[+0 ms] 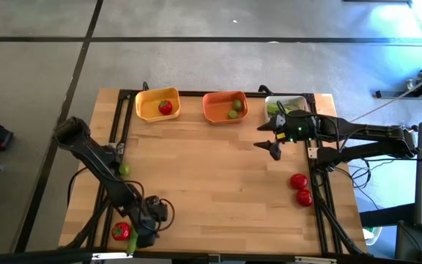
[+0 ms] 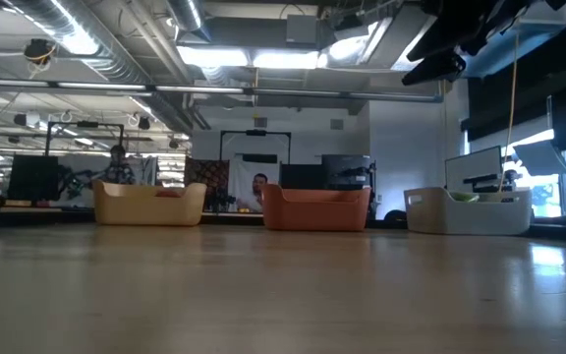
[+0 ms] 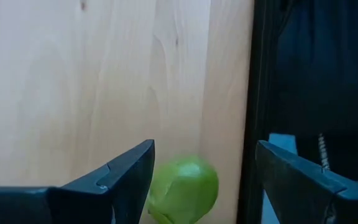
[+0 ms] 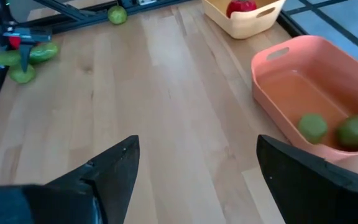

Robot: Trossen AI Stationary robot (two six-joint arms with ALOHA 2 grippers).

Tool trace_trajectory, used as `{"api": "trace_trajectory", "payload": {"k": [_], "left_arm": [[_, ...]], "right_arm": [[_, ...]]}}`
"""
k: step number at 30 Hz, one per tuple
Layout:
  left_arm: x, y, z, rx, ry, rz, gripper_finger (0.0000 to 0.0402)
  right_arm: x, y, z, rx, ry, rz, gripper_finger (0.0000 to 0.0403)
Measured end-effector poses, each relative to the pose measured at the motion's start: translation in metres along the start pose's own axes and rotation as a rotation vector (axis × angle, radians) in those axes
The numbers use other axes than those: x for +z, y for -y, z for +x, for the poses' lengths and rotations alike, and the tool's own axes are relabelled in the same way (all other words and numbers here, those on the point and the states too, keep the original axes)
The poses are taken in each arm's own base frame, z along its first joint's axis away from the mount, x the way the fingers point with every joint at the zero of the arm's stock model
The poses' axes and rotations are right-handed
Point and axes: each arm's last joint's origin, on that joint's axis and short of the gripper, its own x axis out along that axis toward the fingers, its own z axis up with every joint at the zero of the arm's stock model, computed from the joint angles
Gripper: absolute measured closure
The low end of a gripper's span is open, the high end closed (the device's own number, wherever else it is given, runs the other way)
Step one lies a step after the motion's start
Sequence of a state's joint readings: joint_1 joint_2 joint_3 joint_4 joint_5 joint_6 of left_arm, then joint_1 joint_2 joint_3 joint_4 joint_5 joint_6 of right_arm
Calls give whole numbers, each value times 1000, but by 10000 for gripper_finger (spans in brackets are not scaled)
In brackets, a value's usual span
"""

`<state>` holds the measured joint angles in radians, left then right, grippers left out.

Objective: Sort produce into baskets
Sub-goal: Put the bottom lime into the orange bin

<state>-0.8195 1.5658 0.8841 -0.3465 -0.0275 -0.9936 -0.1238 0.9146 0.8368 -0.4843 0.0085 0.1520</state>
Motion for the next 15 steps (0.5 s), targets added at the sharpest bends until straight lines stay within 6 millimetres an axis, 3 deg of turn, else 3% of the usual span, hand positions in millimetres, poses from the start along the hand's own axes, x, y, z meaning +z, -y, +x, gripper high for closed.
{"api": "trace_trajectory", "payload": {"k": [9, 15], "left_arm": [[-15, 1, 22, 46, -65, 44, 129], [-21, 2, 26, 62, -88, 75, 129]], "right_arm": [[0, 0, 0, -13, 1, -23, 93], [0, 1, 0, -37, 7, -24, 93]]}}
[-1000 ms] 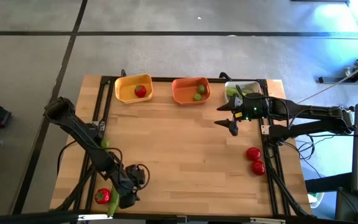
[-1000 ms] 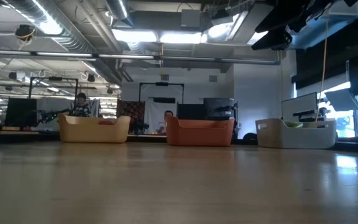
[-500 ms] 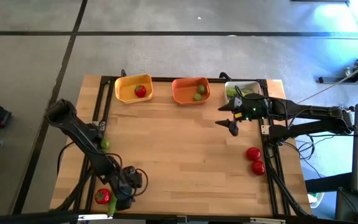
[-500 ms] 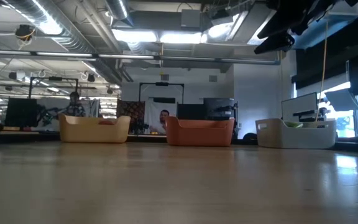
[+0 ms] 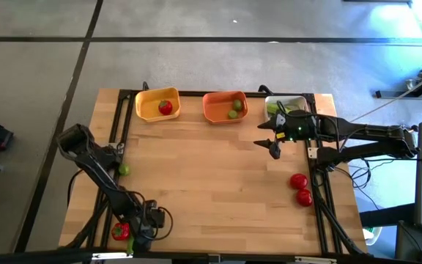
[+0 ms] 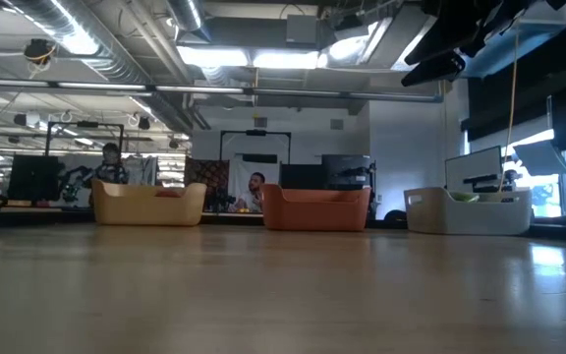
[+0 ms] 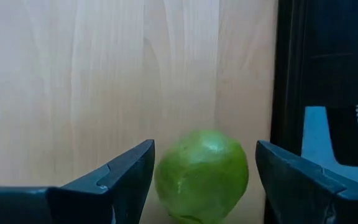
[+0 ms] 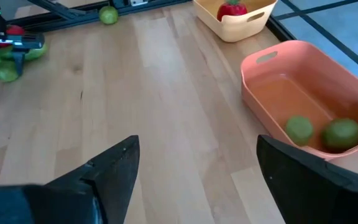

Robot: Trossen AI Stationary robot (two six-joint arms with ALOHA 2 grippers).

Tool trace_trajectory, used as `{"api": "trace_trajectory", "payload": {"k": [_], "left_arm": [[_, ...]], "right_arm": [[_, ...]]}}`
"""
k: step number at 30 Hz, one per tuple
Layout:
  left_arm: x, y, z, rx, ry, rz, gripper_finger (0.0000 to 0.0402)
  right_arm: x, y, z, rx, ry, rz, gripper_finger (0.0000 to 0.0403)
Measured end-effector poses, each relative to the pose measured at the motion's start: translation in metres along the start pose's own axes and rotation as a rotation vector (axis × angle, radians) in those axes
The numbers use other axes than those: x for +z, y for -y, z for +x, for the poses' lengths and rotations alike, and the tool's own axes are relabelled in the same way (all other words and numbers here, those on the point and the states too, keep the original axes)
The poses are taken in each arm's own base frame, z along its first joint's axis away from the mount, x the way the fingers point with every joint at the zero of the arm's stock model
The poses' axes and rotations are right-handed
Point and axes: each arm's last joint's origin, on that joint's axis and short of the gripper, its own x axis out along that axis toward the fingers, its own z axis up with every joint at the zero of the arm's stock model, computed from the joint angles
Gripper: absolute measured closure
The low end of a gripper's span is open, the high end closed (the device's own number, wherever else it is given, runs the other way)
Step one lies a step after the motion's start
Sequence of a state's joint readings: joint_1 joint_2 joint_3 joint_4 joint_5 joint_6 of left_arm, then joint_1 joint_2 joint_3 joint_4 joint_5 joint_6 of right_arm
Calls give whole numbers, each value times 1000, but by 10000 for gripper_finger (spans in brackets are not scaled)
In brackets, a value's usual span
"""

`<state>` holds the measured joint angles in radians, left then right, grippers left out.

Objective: Sort produce into baskets
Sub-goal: Put the bottom lime into the orange bin

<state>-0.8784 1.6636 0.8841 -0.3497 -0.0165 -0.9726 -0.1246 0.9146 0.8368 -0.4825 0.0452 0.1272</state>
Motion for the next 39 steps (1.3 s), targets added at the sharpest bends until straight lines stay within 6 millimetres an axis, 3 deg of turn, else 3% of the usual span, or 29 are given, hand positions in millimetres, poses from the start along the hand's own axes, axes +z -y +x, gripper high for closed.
{"api": "trace_trajectory", "payload": {"k": [6, 16, 21, 26, 33, 39], "left_arm": [[-4, -4, 1, 49, -34, 1, 140], [-2, -11, -1, 89, -59, -11, 234], [7, -18, -5, 100, -39, -69, 236], [22, -25, -20, 79, 30, -129, 228], [48, -43, -57, 127, 265, -143, 224], [67, -64, -86, 208, 449, -170, 223]], "right_arm": [[0, 0, 0, 0, 1, 0, 93], [-1, 0, 0, -1, -8, 7, 93], [-1, 0, 0, 0, -9, 7, 93], [1, 0, 0, 5, 14, 13, 93], [1, 0, 1, 5, 9, 28, 92], [1, 0, 10, -20, -10, 26, 66]]}}
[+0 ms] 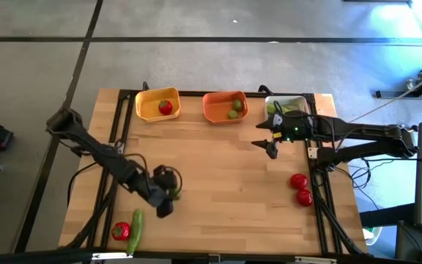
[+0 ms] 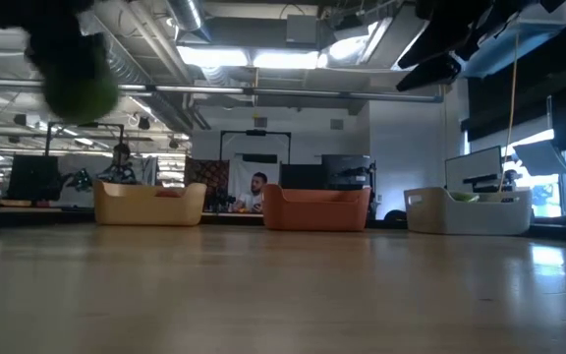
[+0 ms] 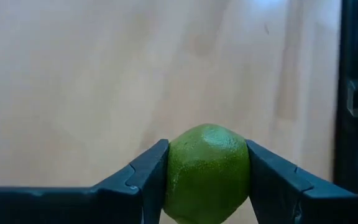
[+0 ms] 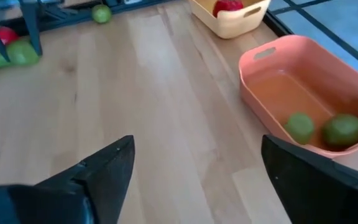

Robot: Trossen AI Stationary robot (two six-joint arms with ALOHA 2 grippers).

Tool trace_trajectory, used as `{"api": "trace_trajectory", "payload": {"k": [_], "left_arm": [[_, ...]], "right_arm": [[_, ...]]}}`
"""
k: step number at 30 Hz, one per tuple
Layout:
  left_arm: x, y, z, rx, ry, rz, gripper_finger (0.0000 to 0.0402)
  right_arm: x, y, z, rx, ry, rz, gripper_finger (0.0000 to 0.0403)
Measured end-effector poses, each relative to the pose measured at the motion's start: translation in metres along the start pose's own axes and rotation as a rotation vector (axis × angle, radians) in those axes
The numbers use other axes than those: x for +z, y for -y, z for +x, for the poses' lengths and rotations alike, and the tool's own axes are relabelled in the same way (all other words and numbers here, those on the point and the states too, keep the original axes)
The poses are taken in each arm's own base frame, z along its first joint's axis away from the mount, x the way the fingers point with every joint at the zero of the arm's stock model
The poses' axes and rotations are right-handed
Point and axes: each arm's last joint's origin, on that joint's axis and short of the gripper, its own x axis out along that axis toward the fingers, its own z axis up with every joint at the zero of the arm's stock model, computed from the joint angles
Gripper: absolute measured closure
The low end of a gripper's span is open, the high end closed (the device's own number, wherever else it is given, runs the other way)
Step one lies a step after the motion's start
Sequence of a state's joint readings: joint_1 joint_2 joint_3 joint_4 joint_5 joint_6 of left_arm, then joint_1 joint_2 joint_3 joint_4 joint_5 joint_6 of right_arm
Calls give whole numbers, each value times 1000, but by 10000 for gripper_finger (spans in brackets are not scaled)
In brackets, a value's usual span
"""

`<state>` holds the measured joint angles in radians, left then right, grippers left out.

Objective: Sort produce into baskets
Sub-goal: Put the bottom lime into the orange bin

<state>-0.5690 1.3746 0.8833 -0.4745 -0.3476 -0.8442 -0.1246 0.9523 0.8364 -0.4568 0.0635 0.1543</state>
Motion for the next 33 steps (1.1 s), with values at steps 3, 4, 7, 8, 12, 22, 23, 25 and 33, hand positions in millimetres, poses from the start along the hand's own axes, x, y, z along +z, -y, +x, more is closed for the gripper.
{"api": "trace_trajectory", "payload": {"k": [3, 4, 7, 8, 12, 22, 23, 25, 33], "left_arm": [[14, -10, 1, 44, 75, 11, 223], [19, -13, 2, 54, 90, 20, 222], [33, -24, 6, 76, 132, 40, 222], [38, -27, 7, 85, 148, 42, 222], [57, -48, 12, 171, 218, -12, 222], [92, -81, 15, 234, 357, -2, 222], [95, -83, 15, 238, 371, 2, 222], [100, -88, 14, 248, 394, 2, 222], [114, -106, 14, 292, 454, -6, 222]], "right_arm": [[-1, 0, 5, -8, -20, -11, 52], [-1, 0, 7, -11, -26, -17, 49], [-2, 0, 11, -30, -36, -33, 45], [-2, 0, 12, -37, -35, -37, 45], [1, 1, 13, -55, -10, -69, 45], [3, 2, 12, -102, 19, -136, 45], [3, 2, 12, -110, 20, -137, 45], [3, 2, 12, -125, 20, -151, 45], [4, 3, 11, -155, 19, -193, 45]]}}
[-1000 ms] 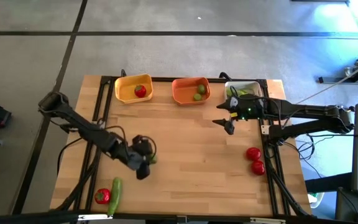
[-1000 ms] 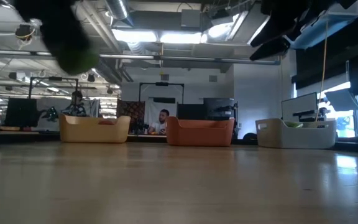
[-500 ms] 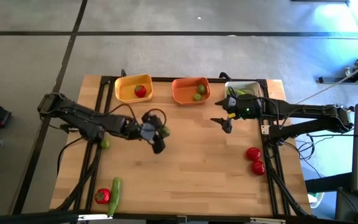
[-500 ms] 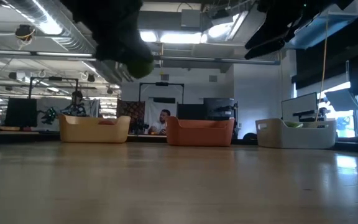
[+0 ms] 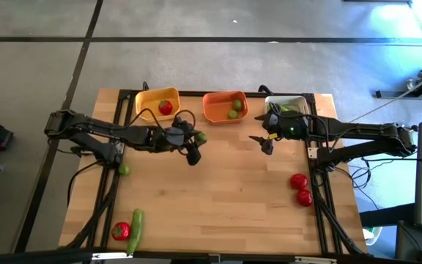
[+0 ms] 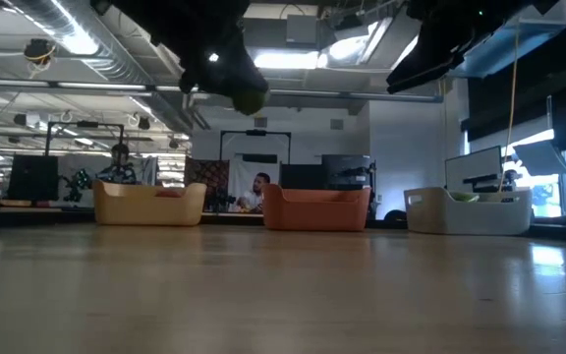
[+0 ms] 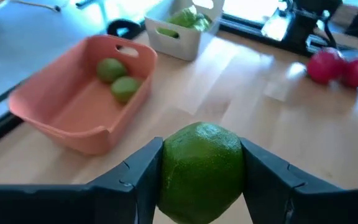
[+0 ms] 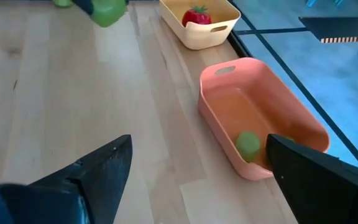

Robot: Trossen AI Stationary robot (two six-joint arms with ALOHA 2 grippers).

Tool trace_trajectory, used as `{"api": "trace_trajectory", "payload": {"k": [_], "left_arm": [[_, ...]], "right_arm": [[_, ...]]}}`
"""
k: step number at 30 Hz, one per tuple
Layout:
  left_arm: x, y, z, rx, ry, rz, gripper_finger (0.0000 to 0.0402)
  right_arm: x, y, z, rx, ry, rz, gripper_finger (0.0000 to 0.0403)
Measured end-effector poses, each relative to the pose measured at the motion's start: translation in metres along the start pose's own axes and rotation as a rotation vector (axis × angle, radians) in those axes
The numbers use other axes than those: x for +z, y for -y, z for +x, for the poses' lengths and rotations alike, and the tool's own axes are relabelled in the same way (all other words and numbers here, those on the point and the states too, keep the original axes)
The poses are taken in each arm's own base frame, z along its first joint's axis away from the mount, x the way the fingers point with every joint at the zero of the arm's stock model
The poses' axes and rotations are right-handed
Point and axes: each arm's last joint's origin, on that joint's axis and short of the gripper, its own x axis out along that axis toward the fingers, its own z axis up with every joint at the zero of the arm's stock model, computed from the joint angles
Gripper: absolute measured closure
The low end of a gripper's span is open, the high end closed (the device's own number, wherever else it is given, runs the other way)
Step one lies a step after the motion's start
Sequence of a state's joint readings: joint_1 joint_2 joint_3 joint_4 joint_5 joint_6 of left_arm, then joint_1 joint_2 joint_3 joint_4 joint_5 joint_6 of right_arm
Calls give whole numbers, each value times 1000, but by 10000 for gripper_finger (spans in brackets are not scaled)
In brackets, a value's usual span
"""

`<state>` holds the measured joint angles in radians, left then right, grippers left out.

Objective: Sort produce into baskets
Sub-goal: Put the bottom lime into the orange bin

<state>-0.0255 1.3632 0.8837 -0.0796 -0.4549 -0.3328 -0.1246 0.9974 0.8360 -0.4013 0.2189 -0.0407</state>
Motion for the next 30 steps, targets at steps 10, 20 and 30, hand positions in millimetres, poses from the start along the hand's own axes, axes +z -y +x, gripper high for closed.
{"api": "trace_trajectory", "payload": {"k": [10, 20, 30], "left_arm": [[7, -17, 33, 51, 79, 4, 222], [10, -57, 79, 80, 151, -55, 222], [-8, -108, 123, 150, 127, -70, 222]], "right_arm": [[-1, 0, 0, 1, -10, -52, 45], [0, 0, 0, -10, 1, -114, 45], [1, 0, 0, -10, 4, -123, 45]]}}
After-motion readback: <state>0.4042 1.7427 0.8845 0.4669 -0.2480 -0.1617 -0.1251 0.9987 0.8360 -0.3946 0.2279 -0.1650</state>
